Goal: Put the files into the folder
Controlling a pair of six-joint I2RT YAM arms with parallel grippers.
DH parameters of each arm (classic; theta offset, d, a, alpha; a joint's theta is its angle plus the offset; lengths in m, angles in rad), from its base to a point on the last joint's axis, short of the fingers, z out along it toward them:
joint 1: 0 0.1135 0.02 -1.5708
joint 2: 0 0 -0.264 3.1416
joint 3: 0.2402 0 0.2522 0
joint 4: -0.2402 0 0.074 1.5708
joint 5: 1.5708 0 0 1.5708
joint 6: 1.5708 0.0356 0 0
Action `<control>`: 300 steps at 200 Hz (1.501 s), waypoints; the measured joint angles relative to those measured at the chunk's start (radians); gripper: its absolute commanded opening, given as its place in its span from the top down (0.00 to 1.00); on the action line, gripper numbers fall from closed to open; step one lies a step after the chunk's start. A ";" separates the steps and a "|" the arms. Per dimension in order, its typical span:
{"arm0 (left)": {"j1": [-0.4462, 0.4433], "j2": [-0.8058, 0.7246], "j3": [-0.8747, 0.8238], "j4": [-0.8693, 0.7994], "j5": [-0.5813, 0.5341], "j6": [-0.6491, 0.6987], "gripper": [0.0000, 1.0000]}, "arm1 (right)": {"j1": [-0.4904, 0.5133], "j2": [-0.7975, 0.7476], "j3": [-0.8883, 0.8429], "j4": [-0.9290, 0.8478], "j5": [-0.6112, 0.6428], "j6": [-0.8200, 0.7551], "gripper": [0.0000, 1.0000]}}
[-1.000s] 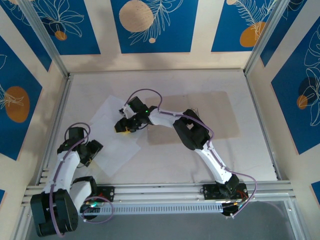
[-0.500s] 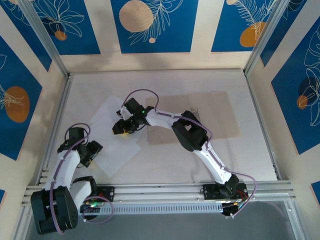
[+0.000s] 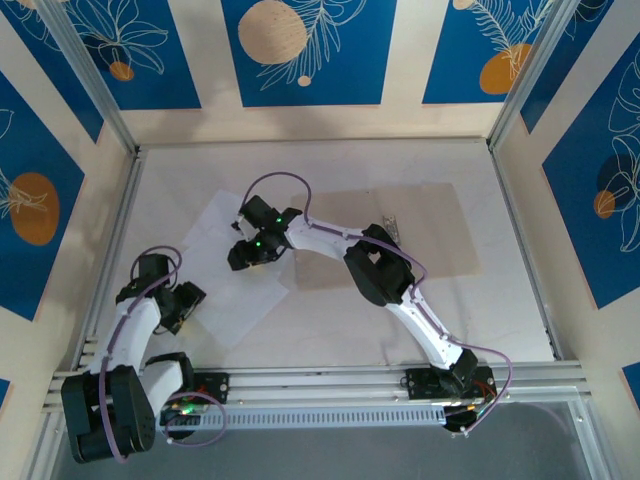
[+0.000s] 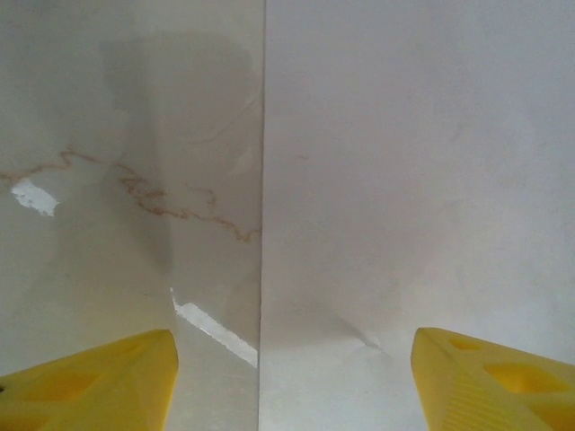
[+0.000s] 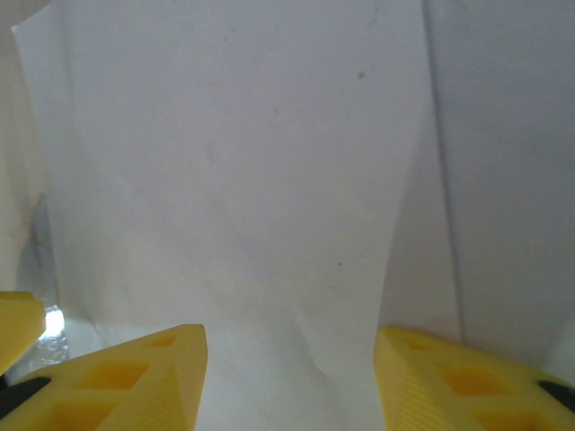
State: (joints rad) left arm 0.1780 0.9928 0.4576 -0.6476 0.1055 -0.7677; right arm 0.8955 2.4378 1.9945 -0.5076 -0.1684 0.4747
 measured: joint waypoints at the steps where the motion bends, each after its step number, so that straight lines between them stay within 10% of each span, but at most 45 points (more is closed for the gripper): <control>1: 0.000 0.000 0.000 0.001 0.000 0.001 0.33 | 0.000 0.000 0.001 -0.001 0.002 -0.001 0.47; 300: 0.002 0.056 -0.008 0.084 0.106 0.045 0.36 | -0.011 -0.060 -0.139 0.104 -0.036 0.059 0.48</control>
State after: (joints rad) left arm 0.1799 1.0492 0.4496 -0.5636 0.2119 -0.7227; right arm 0.8845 2.3779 1.8557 -0.4038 -0.2043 0.5339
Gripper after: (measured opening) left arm 0.646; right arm 0.525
